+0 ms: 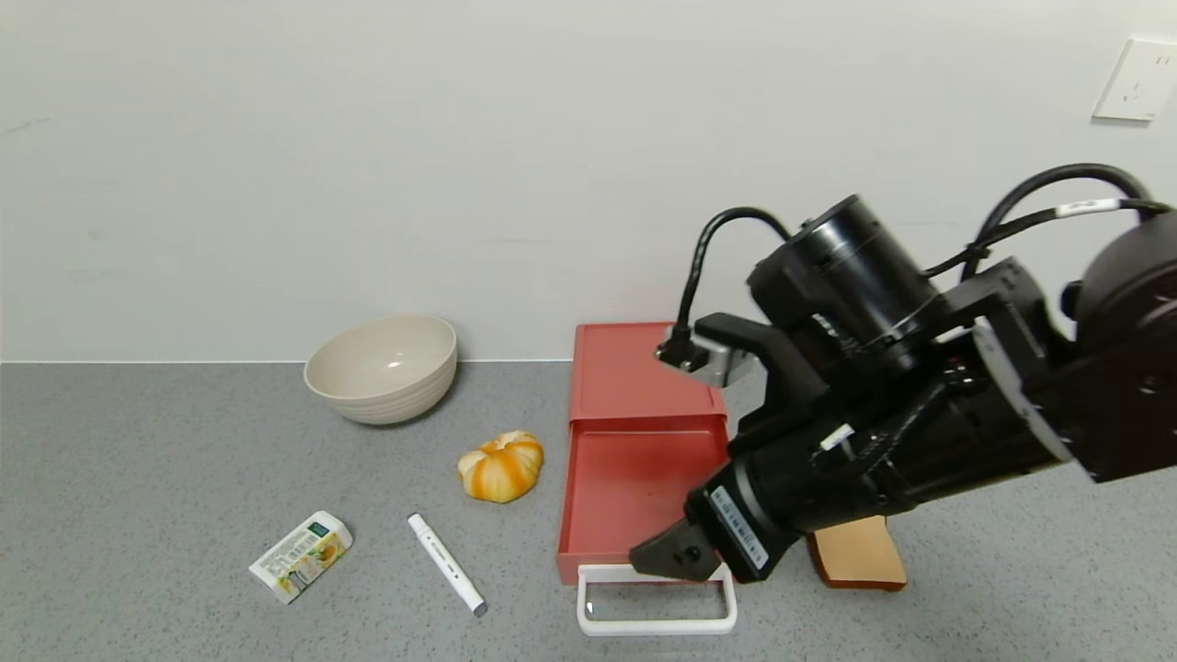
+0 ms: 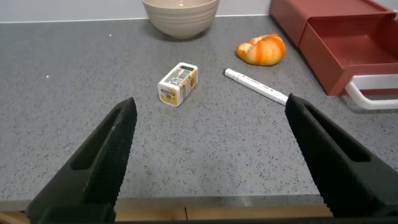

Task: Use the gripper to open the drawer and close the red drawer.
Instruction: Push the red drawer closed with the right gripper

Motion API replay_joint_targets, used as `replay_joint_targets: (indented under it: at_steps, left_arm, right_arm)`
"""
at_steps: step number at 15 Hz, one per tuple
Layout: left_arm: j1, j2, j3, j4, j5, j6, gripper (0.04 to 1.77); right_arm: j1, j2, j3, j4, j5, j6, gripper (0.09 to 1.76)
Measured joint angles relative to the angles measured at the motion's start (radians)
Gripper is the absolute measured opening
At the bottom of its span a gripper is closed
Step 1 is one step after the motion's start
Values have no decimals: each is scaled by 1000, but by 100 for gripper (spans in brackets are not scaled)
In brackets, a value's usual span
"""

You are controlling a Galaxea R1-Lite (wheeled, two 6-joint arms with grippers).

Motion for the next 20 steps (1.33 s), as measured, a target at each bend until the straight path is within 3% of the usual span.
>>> replay_joint_targets:
  at_steps: [6,10,13,20]
  left_arm:
    - [0,0,0,0,0,0,172]
    - [0,0,0,0,0,0,172]
    - [0,0,0,0,0,0,172]
    - [0,0,0,0,0,0,172]
  right_arm:
    - [-212,-220,331,-332,4,-30,171]
    - [-324,-281,463,-518,-1,-30,171]
    - [-370,-290,520,-604,2,-24,171]
    - [-387,-289,536,-609,7,-22,171]
